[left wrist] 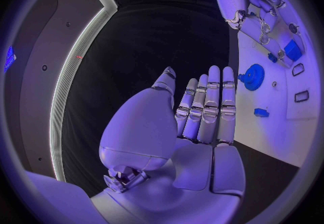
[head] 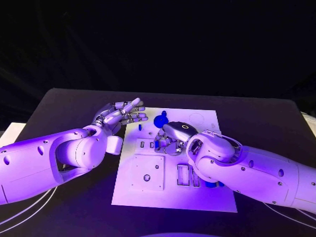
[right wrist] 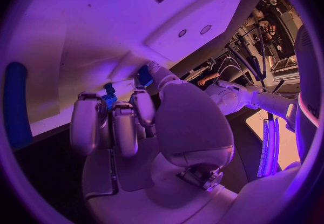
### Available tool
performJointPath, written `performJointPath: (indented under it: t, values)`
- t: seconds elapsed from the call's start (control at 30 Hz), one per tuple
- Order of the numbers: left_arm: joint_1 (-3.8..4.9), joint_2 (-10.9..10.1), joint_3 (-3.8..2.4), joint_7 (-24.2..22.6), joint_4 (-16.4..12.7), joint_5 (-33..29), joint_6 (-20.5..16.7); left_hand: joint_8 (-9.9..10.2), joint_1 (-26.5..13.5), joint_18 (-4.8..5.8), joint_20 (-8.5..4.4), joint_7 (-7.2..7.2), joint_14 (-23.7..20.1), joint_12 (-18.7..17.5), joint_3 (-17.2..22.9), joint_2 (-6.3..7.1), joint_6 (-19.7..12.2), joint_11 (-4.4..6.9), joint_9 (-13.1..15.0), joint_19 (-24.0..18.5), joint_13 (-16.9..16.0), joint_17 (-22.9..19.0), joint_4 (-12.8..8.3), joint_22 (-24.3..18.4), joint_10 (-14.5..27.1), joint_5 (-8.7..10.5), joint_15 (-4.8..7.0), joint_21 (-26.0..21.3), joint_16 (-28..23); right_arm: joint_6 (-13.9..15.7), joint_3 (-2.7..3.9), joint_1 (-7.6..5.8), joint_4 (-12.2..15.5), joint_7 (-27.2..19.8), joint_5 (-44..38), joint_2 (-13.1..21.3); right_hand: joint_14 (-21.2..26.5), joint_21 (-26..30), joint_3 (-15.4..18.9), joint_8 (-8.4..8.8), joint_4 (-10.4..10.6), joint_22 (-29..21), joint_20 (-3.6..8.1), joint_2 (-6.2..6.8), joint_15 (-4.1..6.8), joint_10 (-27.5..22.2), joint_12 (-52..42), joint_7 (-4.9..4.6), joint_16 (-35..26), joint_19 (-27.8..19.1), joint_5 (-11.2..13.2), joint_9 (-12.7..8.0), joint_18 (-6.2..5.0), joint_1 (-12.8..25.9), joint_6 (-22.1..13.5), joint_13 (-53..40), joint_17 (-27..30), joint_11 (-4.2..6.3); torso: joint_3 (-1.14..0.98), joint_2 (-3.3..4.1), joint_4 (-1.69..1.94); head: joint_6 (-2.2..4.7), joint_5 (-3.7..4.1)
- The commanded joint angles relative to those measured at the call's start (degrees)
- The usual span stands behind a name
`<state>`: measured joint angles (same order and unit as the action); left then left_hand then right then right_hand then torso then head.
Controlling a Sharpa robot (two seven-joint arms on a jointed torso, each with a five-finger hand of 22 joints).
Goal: Assemble the parts on the task board
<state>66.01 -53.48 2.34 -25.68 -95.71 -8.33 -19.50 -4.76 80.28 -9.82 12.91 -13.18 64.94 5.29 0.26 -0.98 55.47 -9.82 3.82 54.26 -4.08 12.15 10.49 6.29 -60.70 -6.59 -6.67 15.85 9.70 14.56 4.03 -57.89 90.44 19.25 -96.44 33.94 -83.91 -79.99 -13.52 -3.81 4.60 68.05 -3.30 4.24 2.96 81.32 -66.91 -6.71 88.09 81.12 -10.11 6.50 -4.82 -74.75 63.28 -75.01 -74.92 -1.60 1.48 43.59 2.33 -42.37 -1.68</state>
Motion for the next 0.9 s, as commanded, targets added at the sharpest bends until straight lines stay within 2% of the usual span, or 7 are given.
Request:
performJointPath:
  t: [0.03,0.47,0.53,0.63,0.77,0.83,0.9]
  values:
    - [0.01,0.14,-0.04,-0.26,-0.05,-0.07,1.36,0.35,0.24,-0.65,0.27,-0.09,-0.15,-0.28,-0.10,-0.30,-0.06,-0.08,-0.03,0.08,0.06,0.06,-0.31,-0.10,0.32,0.25,-0.20,-0.17,-0.35,-2.68,-0.56,0.67,-0.55,3.40,-1.00,0.23,-5.11,0.30,0.49,0.25,0.28,-0.09,-0.17,0.71,-0.54,-0.36,0.36,-0.12,-0.37,-0.43,-0.20,-0.22,0.57,0.66,-1.08,-0.15,-10.56,-0.16,-0.01,0.02,0.00,0.08,0.00]
    - [0.00,0.27,-0.03,-0.02,0.05,0.01,1.56,0.38,0.24,-0.65,0.27,-0.10,-0.15,-0.30,-0.11,-0.31,-0.09,-0.09,-0.03,0.08,0.07,0.10,-0.36,-0.12,0.36,0.26,-0.20,-0.19,-0.39,2.13,-0.56,0.74,-0.38,3.05,-1.03,0.18,-4.54,1.53,3.03,0.26,2.28,-2.11,-0.86,2.53,-1.19,-2.09,3.96,-0.85,-1.80,-1.34,0.06,-1.19,0.18,2.80,-4.84,2.21,-8.11,-0.92,-0.01,0.02,-0.03,0.10,0.09]
    - [-0.01,0.30,-0.03,0.08,0.10,0.25,1.50,0.38,0.24,-0.65,0.27,-0.11,-0.13,-0.31,-0.11,-0.31,-0.10,-0.09,-0.04,0.09,0.07,0.11,-0.37,-0.12,0.36,0.26,-0.20,-0.19,-0.38,3.82,-0.56,0.79,-0.29,2.65,-0.94,0.22,-4.49,1.68,3.44,0.25,2.68,-2.31,-0.93,2.69,-1.27,-2.25,4.27,-0.95,-1.94,-1.43,0.05,-1.29,0.15,2.97,-5.29,2.44,-7.91,-1.01,-0.03,0.01,-0.05,0.16,0.08]
    - [-0.01,0.39,-0.03,0.52,0.30,1.20,0.87,0.39,0.13,-0.73,0.08,-0.01,1.02,-0.31,-0.23,-0.44,-0.02,0.03,-0.01,0.84,0.06,0.71,-0.62,-0.04,0.28,0.27,0.08,0.10,0.09,8.43,-0.56,0.90,-0.09,0.90,-0.45,0.45,-4.48,1.87,4.26,0.24,3.48,-2.54,-1.06,3.13,-1.41,-2.59,4.71,-1.15,-2.07,-1.50,-1.08,-1.48,0.12,2.93,-6.24,2.78,-7.78,-1.17,-0.04,-0.03,-0.01,0.16,0.19]
    - [-0.01,0.51,-0.03,1.84,0.75,3.34,-0.25,0.35,-0.12,-0.84,-1.36,0.61,6.39,-0.06,-0.49,-0.71,0.39,0.90,0.02,4.80,-0.01,3.29,-1.14,0.85,-0.60,0.26,1.58,2.30,3.09,15.36,-0.56,1.01,0.60,-4.89,1.82,1.34,-4.52,1.97,5.90,0.20,5.09,-2.58,-1.31,3.95,-1.69,-2.51,4.22,-1.52,-2.07,-1.46,-1.83,-1.81,0.12,2.84,-7.89,2.59,-7.88,-1.52,-0.09,-0.15,-0.07,0.38,0.12]
    - [-0.02,0.54,-0.03,2.92,1.03,5.35,-0.65,0.35,-0.27,-0.72,-3.20,1.36,12.96,0.58,-0.68,-0.73,0.67,2.02,0.05,9.78,-0.28,6.54,-1.39,2.42,-2.33,0.28,3.38,5.67,7.84,16.91,-0.52,1.05,1.41,-8.65,3.40,2.23,-4.55,1.98,6.13,0.15,5.36,-2.57,-1.35,3.87,-1.72,-2.38,3.84,-1.55,-2.03,-1.44,-2.13,-1.82,0.12,2.57,-7.99,2.37,-7.97,-1.54,-0.11,-0.10,-0.10,0.49,0.09]
    - [-0.02,0.55,-0.03,4.78,1.41,8.38,-0.47,0.50,-0.47,-0.72,-4.89,2.19,18.45,1.66,-0.85,-0.66,0.69,3.09,0.03,14.43,-0.87,10.36,-1.48,4.33,-5.02,0.29,4.85,9.49,13.58,17.50,-0.34,1.07,2.62,-12.82,5.28,3.62,-4.56,2.01,6.31,0.14,5.52,-2.61,-1.38,3.81,-1.74,-2.47,3.94,-1.57,-2.01,-1.46,-2.32,-1.83,0.11,2.43,-8.07,2.45,-8.02,-1.57,-0.26,-0.20,-0.20,0.52,0.02]
